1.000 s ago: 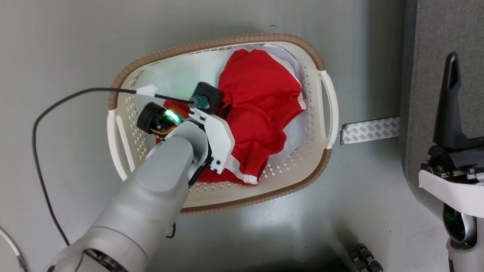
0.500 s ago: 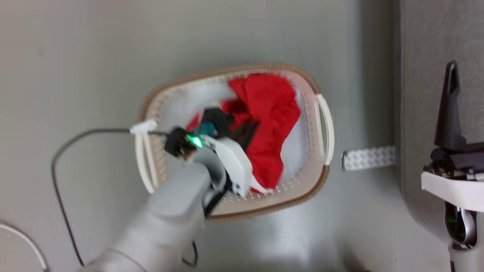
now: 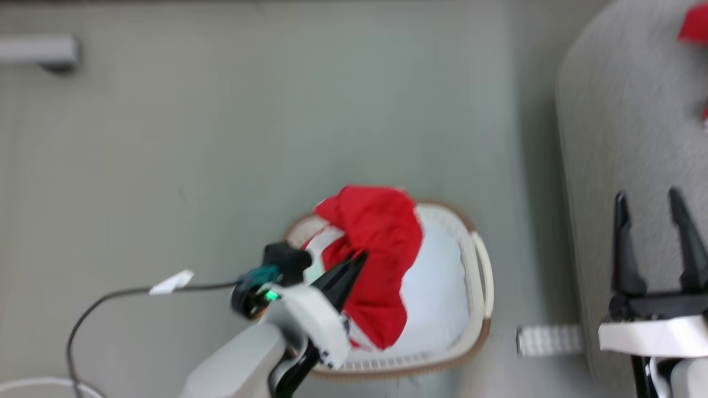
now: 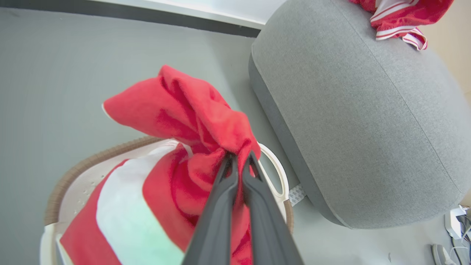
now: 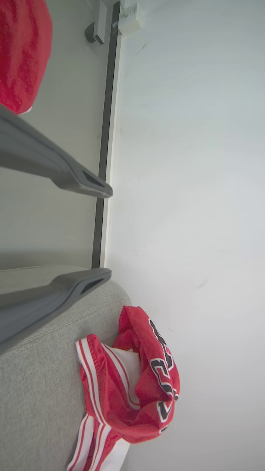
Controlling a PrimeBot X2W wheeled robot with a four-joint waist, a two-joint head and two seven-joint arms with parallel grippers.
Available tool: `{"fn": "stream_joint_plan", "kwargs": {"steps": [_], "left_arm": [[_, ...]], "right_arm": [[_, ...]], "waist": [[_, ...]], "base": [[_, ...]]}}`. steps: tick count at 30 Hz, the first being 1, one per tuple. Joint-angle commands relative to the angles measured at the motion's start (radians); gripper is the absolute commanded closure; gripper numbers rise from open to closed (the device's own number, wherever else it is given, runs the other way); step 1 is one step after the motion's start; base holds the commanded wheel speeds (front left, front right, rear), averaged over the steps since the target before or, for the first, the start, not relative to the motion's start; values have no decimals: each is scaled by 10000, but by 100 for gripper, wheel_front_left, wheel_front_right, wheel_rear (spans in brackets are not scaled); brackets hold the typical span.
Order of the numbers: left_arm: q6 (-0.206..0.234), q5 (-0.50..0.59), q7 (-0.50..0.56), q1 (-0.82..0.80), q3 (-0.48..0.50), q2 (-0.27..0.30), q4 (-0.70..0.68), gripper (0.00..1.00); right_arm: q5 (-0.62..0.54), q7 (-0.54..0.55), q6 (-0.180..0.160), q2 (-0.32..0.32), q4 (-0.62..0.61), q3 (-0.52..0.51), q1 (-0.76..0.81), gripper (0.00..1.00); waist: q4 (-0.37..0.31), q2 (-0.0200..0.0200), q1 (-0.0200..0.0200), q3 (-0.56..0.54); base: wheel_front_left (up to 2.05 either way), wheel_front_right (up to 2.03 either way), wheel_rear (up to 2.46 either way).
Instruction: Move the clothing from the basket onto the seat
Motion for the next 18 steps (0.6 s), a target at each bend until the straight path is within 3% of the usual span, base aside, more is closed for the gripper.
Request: {"fn": "stream_joint_plan", "kwargs": {"steps": [1, 8, 18], "left_arm": [[257, -107, -67, 509, 149, 304, -382, 100], [1273, -447, 25, 1616, 566, 1190, -2204, 100], [2927, -538, 646, 1918, 1478, 2757, -5547, 100]], "right_arm": [[99, 7, -25, -31, 212, 29, 376, 0], [170, 6, -25, -28, 877, 303, 1364, 0], [168, 6, -25, -25, 1563, 1064, 2378, 0]], "waist": [[462, 0, 2, -1762], [697, 0, 2, -3365], [959, 0, 2, -4435]], "base": [[0, 0, 0], [0, 0, 0], [0, 0, 0]]}}
